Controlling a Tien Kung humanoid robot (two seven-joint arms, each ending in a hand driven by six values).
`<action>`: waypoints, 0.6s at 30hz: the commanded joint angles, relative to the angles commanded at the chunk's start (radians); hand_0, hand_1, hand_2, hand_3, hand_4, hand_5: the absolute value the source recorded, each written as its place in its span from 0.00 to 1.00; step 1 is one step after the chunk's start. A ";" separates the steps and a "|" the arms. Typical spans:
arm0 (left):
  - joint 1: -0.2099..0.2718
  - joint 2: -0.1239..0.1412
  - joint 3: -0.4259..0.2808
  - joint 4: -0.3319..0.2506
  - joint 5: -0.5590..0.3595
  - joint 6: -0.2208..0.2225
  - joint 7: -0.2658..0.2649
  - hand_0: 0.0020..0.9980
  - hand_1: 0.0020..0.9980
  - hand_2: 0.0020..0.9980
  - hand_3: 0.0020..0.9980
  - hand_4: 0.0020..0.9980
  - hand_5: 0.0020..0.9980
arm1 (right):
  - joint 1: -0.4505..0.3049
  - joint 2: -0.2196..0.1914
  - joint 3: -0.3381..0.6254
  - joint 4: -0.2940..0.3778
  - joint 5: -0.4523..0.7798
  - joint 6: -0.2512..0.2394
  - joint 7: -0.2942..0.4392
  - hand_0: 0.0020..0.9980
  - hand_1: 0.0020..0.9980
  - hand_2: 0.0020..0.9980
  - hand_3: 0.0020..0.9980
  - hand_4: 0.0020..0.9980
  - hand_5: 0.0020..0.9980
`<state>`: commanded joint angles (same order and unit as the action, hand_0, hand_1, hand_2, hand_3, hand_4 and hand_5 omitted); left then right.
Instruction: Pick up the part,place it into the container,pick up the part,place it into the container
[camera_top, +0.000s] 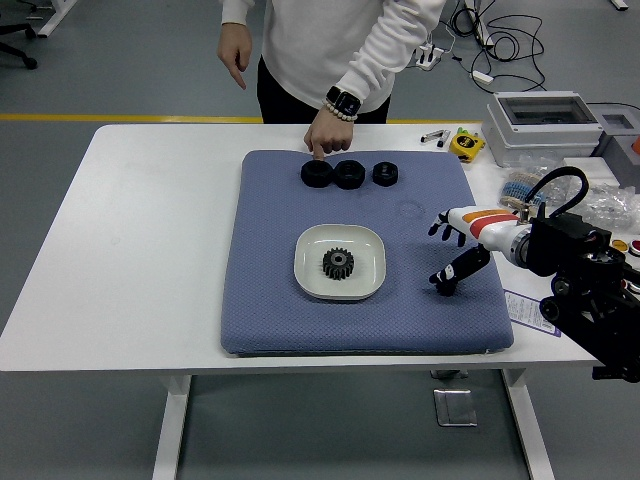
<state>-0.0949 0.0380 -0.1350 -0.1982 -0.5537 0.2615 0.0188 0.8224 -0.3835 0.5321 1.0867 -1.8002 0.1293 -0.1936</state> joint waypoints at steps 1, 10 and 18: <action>0.000 0.000 0.000 0.000 -0.001 0.000 0.000 0.61 0.64 0.79 0.70 0.70 0.63 | -0.002 -0.003 -0.003 0.008 0.000 0.008 -0.003 0.29 0.51 0.65 0.73 1.00 0.37; -0.002 -0.001 -0.005 -0.001 0.006 0.001 0.003 0.60 0.64 0.79 0.70 0.70 0.62 | 0.004 0.002 -0.022 -0.038 -0.054 -0.004 -0.014 0.23 0.45 0.55 0.58 0.98 0.33; -0.003 -0.001 -0.004 -0.002 0.005 0.001 0.003 0.60 0.64 0.79 0.70 0.70 0.62 | -0.013 0.014 -0.028 -0.068 -0.068 -0.009 -0.016 0.20 0.42 0.51 0.52 0.94 0.32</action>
<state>-0.0975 0.0368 -0.1386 -0.1998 -0.5483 0.2621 0.0215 0.8095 -0.3699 0.5044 1.0192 -1.8685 0.1207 -0.2097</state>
